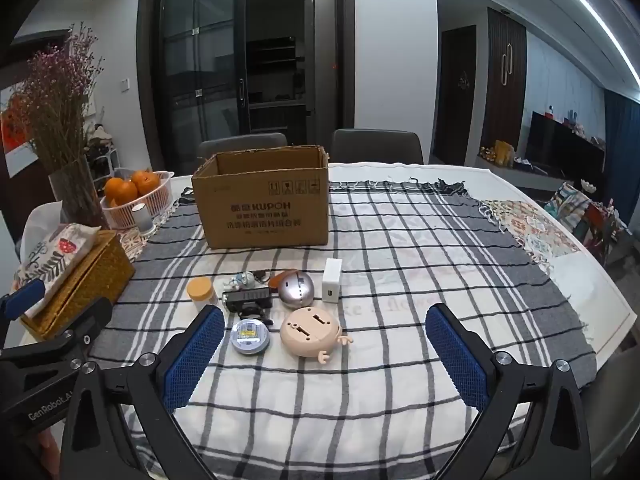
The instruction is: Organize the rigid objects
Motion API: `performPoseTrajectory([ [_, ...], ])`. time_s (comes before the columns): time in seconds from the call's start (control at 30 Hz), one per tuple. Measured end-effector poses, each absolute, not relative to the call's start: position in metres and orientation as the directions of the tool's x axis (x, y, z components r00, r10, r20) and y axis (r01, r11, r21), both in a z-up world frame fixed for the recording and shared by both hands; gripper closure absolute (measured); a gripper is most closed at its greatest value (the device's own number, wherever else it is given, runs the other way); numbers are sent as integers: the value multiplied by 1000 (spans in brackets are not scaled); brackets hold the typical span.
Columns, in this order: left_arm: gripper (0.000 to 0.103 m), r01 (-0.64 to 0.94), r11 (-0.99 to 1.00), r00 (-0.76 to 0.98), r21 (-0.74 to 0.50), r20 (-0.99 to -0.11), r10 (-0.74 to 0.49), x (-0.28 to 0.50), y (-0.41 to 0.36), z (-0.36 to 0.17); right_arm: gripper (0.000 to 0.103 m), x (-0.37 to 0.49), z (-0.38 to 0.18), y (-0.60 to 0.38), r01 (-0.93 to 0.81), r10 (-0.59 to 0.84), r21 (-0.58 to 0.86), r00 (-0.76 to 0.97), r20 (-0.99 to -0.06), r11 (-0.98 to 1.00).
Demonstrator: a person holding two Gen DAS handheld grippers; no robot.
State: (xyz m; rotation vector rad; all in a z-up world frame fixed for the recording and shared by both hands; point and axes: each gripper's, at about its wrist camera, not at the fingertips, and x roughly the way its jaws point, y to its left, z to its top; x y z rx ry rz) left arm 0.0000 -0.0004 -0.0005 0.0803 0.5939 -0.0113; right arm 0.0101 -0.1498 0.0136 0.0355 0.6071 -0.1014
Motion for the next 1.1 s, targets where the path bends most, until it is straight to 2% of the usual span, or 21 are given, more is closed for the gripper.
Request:
performPoseTrajectory([
  [0.2,0,35,999,827,33,-562,-11,4,7,7,1,11,13,-149,102,-78,9,816,-572,995],
  [1.1,0,27,998,842,54,-539,7,-4,3,2,1,10,13,-147,93,-75,3,821,-567,996],
])
